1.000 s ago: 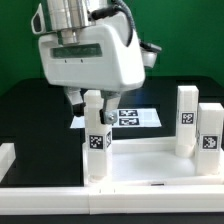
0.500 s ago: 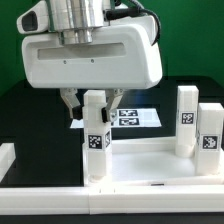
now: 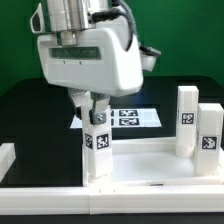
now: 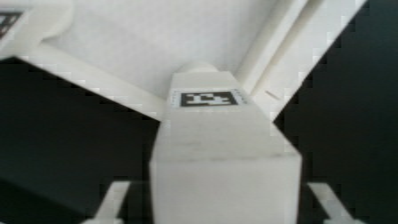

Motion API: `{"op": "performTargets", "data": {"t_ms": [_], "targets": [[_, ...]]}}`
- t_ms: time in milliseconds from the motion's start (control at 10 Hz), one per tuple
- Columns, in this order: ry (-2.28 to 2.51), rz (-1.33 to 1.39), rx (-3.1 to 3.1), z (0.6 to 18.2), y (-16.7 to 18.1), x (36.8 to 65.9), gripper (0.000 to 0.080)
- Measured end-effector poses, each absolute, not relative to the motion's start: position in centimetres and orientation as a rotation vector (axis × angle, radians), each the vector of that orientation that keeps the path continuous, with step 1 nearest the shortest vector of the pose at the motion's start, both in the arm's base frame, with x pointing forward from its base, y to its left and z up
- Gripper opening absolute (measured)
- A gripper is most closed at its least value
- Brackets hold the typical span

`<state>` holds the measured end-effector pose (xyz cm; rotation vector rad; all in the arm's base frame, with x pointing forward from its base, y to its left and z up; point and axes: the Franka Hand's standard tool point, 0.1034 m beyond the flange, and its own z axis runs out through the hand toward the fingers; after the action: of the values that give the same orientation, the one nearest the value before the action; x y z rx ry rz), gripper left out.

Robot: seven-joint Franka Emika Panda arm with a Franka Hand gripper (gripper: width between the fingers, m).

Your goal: Assemble desk

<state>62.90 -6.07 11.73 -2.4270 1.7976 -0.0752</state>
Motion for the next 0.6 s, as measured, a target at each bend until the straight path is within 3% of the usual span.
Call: {"op": "performTargets", "data": {"t_ms": [300, 500, 600], "targets": [[2.453, 0.018, -1.700, 11.55, -6.08, 62.86, 0.0285], [2.486, 0.023, -1.655, 11.54, -6.21, 62.83, 0.0286], [2.430, 0.013, -1.739, 11.54, -6.21, 62.83, 0.0365]]}}
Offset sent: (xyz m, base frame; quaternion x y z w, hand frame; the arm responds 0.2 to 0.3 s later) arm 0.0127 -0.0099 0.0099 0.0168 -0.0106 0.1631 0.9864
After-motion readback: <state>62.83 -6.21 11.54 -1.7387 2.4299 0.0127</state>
